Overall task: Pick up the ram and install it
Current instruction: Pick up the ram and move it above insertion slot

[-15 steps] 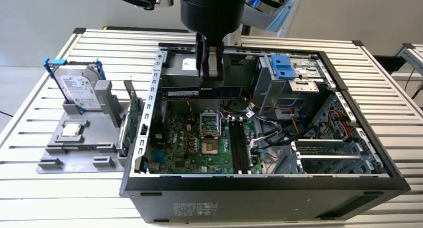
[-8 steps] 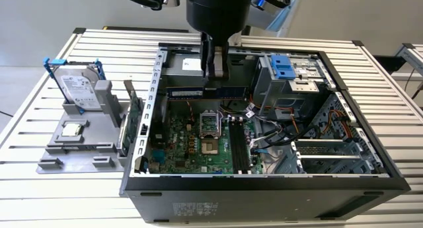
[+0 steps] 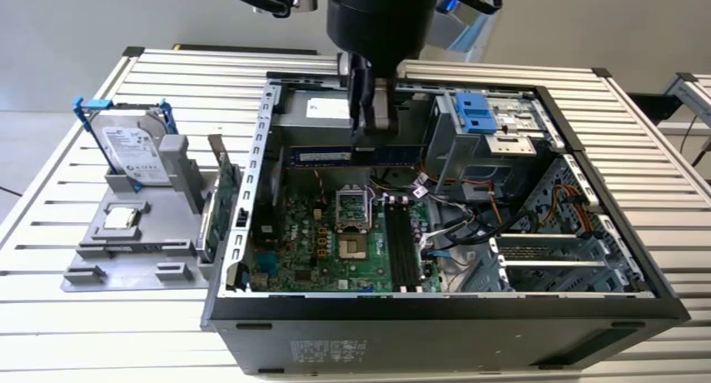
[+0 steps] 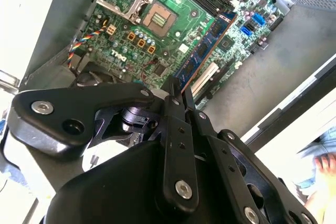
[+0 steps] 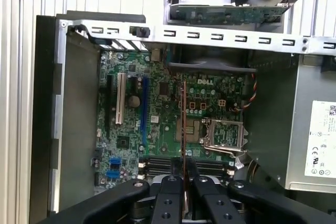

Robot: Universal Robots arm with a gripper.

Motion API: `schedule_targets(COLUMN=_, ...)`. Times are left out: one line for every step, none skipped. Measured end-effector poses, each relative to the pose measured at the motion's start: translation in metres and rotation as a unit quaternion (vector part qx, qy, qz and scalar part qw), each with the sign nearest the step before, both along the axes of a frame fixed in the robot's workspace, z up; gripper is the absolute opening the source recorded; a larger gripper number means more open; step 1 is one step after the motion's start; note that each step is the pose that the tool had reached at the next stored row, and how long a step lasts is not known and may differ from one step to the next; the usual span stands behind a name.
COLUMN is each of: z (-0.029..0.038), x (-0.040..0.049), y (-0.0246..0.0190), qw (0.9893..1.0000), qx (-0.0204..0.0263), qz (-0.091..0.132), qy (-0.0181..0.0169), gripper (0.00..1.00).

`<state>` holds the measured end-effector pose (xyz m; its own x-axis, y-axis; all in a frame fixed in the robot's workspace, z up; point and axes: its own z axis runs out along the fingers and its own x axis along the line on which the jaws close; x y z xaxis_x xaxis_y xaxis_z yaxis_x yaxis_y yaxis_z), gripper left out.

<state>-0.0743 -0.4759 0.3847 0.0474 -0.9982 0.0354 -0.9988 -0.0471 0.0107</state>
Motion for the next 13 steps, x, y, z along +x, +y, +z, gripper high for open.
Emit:
schedule_targets(z=0.0, x=0.0011, y=0.0, qw=1.0, qx=0.0, qz=0.0, qy=0.0, gripper=0.0)
schedule_targets(z=0.0, x=0.0022, y=0.0001, qw=1.0, qx=0.0, qz=0.0, qy=0.0, gripper=0.0)
schedule_targets(z=0.0, x=0.0033, y=0.0002, qw=1.0, qx=0.0, qz=0.0, qy=0.0, gripper=0.0)
schedule_targets(z=0.0, x=0.0046, y=0.0002, qw=1.0, qx=0.0, qz=0.0, qy=0.0, gripper=0.0)
schedule_targets(z=0.0, x=0.0059, y=0.0003, qw=1.0, qx=0.0, qz=0.0, qy=0.0, gripper=0.0)
schedule_targets(z=0.0, x=0.0073, y=0.0003, qw=1.0, qx=0.0, qz=0.0, qy=0.0, gripper=0.0)
schedule_targets(z=0.0, x=0.0088, y=0.0003, qw=1.0, qx=0.0, qz=0.0, qy=0.0, gripper=0.0)
schedule_targets(z=0.0, x=0.0105, y=0.0003, qw=1.0, qx=0.0, qz=0.0, qy=0.0, gripper=0.0)
schedule_targets(z=0.0, x=0.0124, y=0.0003, qw=1.0, qx=0.0, qz=0.0, qy=0.0, gripper=0.0)
schedule_targets(z=0.0, x=0.0144, y=0.0003, qw=1.0, qx=0.0, qz=0.0, qy=0.0, gripper=0.0)
schedule_targets(z=0.0, x=0.0164, y=0.0003, qw=1.0, qx=0.0, qz=-0.001, qy=0.0, gripper=0.0)
schedule_targets(z=0.0, x=0.0183, y=0.0003, qw=1.0, qx=0.0, qz=-0.002, qy=0.0, gripper=0.0)
schedule_targets(z=0.0, x=0.0199, y=0.0003, qw=1.0, qx=0.0, qz=-0.003, qy=0.0, gripper=0.0)
